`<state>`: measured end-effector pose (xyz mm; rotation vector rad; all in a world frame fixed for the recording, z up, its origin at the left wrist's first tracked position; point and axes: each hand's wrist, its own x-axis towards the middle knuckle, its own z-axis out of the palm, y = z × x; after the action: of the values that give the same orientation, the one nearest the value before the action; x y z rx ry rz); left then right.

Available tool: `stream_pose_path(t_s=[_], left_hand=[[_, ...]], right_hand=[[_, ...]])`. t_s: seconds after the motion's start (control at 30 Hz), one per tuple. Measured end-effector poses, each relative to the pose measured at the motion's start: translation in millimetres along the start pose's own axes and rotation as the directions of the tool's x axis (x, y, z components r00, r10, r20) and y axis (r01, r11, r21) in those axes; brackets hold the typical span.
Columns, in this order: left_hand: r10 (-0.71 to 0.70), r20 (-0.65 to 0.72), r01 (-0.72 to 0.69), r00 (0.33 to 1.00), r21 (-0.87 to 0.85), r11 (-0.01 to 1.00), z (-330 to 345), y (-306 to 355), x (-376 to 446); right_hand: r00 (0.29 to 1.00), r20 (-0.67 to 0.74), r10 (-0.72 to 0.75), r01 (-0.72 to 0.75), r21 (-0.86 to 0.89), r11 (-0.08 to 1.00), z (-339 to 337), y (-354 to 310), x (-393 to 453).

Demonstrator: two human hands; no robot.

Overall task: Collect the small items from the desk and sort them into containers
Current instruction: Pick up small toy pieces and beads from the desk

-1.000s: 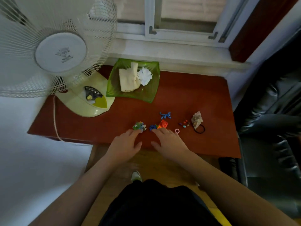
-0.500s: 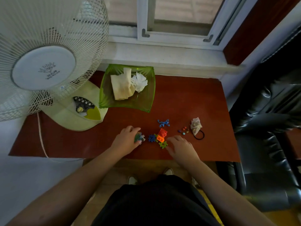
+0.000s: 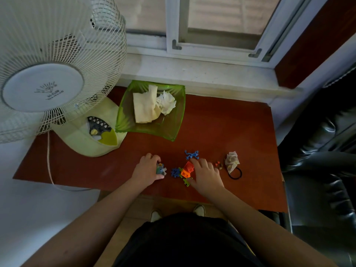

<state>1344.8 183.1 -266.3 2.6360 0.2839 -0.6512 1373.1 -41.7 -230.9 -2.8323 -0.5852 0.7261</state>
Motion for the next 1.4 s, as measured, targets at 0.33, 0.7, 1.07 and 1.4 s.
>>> stream_pose_path(t_s=[0.33,0.7,1.07,1.4], left_hand=[[-0.028,-0.032,0.025,0.999,-0.091,0.996,4,9,-6],[-0.091,0.039,0.099,0.995,-0.447,0.889,3,-11,-20],[-0.128,0.229,0.262,0.965,-0.861,0.436,-14,3,-32],[-0.147,0.287,0.323,0.947,-0.828,0.459,-8,1,-29]], right_hand=[[0.997,-0.016,-0.075,0.075,-0.028,0.997,5,5,16],[0.998,-0.001,-0.060,0.060,-0.063,0.996,15,-5,29],[0.997,0.042,-0.071,0.074,-0.087,0.993,19,-9,45],[0.999,-0.035,-0.017,0.013,-0.118,0.993,22,1,51]])
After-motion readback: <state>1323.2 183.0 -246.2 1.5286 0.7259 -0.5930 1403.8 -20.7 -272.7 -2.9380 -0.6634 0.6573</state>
